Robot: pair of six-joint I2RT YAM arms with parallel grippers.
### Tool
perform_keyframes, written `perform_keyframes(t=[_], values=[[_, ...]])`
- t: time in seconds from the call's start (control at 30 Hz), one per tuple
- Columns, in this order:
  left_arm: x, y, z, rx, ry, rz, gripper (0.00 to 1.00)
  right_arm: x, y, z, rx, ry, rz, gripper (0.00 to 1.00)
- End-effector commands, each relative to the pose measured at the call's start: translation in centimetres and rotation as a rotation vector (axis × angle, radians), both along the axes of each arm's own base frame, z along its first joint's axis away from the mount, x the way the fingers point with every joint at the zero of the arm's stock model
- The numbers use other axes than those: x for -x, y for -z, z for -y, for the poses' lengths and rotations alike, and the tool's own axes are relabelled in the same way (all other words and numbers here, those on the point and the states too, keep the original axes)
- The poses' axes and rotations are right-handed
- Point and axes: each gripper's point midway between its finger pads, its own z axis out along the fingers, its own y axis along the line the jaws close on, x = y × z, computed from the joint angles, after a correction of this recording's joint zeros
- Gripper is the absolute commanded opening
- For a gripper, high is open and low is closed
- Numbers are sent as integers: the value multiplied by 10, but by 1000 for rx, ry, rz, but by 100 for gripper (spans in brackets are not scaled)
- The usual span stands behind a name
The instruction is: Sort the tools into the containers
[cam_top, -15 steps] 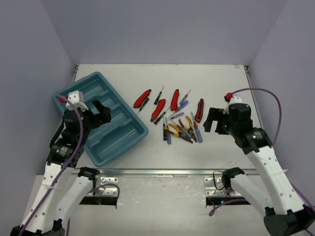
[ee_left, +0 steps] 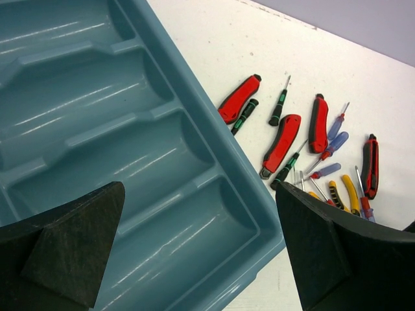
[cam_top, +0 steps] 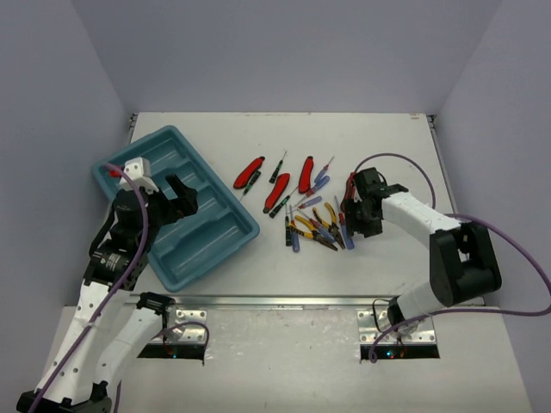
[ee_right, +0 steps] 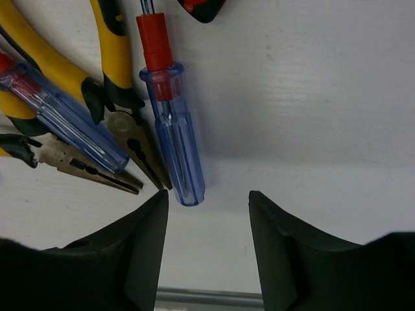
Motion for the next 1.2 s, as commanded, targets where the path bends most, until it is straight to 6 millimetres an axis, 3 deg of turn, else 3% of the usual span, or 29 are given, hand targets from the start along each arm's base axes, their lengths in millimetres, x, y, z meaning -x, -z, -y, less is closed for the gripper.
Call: perform_keyframes(t=[0.0,0.13,0.33,0.5,0.6,0.67,0.7,0.77,0.83,0.87,0.9,1.03,1.17], values=[[-6,-7,9,10,40,36,100,-24,7,-21,-69,-53,53,51],[-6,-7,11,10,48,34,100,-25,22,-24,-66,-60,29,48],[-7,-6,12,9,56,29,100,-18,40,-20,-36,-56,-14,26],[-2,-13,35,21,160,51,100,-19,13,-25,-78,-71,76,7],[2,-21,51,64,239,53,100,-22,-21,-28,-108,-71,165,1],[10,-29,80,163,375,59,100,-20,-49,-43,-208,-98,231,0],[13,-28,92,212,435,58,100,-15,-62,-60,-304,-141,247,0],[18,-50,131,360,636,170,100,-11,-94,-88,-482,-224,332,0],[38,-42,164,523,819,141,100,7,-133,-127,-752,-351,373,0],[49,-53,178,594,920,190,100,19,-153,-142,-875,-415,381,0],[60,-84,187,666,999,307,100,29,-167,-151,-957,-458,384,0],[62,-99,218,686,1045,345,100,63,-217,-183,-1124,-615,423,0],[51,-97,247,671,1032,303,97,86,-251,-201,-1196,-725,450,0]])
